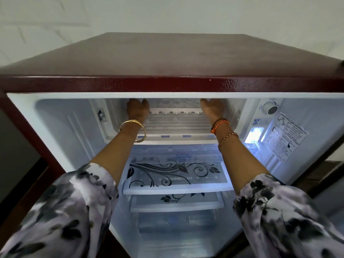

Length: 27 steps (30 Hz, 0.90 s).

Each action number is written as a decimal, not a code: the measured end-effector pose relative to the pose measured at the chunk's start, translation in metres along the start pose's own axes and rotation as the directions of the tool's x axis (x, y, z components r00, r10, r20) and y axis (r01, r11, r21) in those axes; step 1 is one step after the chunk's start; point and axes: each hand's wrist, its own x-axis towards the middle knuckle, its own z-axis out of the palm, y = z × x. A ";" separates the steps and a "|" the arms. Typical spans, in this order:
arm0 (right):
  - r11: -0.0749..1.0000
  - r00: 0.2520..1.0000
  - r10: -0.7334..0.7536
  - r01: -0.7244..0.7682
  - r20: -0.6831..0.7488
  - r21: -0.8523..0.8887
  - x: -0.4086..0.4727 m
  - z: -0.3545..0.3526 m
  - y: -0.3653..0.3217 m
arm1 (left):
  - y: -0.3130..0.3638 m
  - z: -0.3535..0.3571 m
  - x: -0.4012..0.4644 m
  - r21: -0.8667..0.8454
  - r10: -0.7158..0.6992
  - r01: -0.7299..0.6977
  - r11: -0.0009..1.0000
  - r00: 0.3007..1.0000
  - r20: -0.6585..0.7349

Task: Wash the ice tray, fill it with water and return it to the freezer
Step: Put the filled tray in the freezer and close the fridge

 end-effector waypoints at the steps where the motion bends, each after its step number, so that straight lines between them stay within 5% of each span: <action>1: 1.000 1.000 -0.025 0.025 -0.013 0.003 -0.003 -0.001 0.001 | 0.001 -0.001 -0.004 0.001 0.004 -0.004 1.000 1.000 -0.002; 8: 0.978 0.978 -0.203 0.205 -0.046 0.041 -0.031 -0.005 0.010 | 0.005 0.003 -0.042 0.023 0.148 -0.147 0.989 0.989 -0.028; 13: 0.937 0.944 -0.329 0.329 0.016 -0.115 -0.059 -0.004 0.016 | -0.004 0.008 -0.078 0.084 0.378 -0.378 0.922 0.926 0.009; 21: 0.778 0.859 -0.499 0.501 0.114 -0.379 -0.096 -0.009 0.046 | -0.021 0.016 -0.132 0.312 0.551 -0.541 0.781 0.832 0.064; 27: 0.752 0.821 -0.565 0.555 0.087 -0.354 -0.130 -0.024 0.057 | -0.031 0.010 -0.164 0.365 0.603 -0.610 0.704 0.784 0.146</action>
